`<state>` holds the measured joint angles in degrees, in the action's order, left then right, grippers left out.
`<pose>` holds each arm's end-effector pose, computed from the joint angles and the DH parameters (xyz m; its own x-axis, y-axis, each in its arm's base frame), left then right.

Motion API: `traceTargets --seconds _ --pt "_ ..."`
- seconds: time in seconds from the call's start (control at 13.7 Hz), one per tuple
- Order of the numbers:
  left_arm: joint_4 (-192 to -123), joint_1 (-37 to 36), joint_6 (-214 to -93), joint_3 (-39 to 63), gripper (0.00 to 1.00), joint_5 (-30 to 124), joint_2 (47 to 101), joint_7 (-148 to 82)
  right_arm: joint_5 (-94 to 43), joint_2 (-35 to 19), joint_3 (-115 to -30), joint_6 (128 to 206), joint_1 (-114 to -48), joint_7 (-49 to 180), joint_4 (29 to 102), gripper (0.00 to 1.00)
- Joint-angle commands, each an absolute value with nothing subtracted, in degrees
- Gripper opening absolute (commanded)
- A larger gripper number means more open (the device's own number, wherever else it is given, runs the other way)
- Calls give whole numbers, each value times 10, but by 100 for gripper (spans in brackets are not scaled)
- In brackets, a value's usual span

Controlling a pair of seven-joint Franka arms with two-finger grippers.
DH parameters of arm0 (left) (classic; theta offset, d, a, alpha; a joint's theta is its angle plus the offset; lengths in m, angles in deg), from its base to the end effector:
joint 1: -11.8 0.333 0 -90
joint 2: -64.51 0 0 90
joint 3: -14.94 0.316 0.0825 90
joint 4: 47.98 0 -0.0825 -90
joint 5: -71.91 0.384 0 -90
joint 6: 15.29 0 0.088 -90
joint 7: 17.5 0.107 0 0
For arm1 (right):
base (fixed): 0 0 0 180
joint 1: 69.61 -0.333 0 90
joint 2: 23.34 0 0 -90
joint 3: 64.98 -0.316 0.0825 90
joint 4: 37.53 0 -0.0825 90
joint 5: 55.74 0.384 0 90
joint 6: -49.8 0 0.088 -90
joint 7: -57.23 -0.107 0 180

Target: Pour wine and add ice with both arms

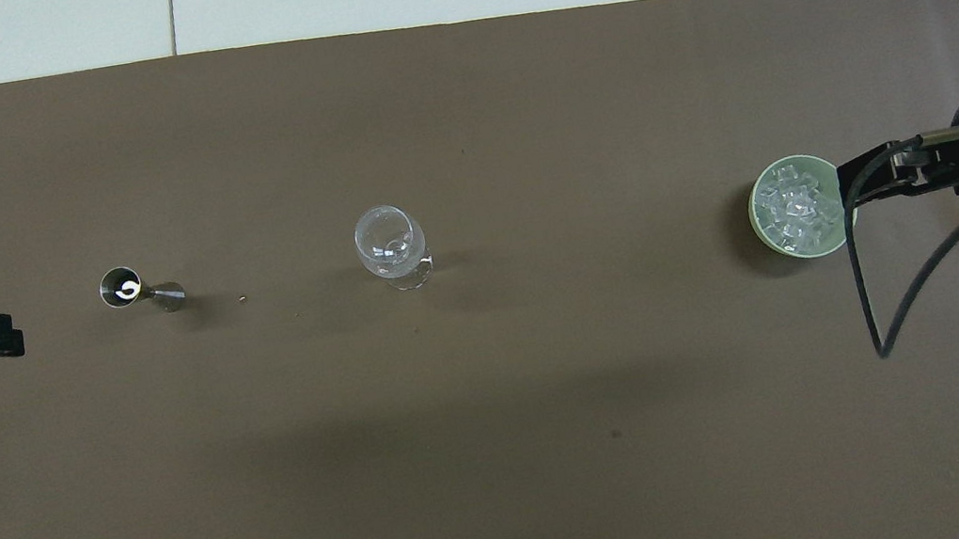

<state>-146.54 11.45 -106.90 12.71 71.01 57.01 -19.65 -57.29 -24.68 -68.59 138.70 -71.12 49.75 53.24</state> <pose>0.5144 -0.0261 0.6262 0.9999 -0.0068 0.0091 -0.0069 -0.9999 0.0110 0.5433 0.0462 0.6294 0.9991 -0.0417 -0.0055 -0.0415 -0.9987 0.0295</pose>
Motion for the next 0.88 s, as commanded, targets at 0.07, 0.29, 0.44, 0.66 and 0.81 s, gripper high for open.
traceTargets --seconds 0.07,0.29,0.44,0.66,0.81 --pt "-1484 116 -1070 126 100 715 551 -189 -572 -254 -688 1383 -708 510 539 100" --pt "-1484 115 -1069 126 100 715 551 -193 -572 -254 -688 1383 -708 510 539 100" --pt "-1484 115 -1065 126 100 715 551 -192 -572 -254 -688 1383 -708 510 539 100" --pt "-1486 114 -1064 126 100 715 550 -195 -572 -254 -688 1383 -708 511 539 100" --pt "-1503 113 -1070 126 100 715 542 -195 -572 -254 -688 1383 -708 511 539 100"
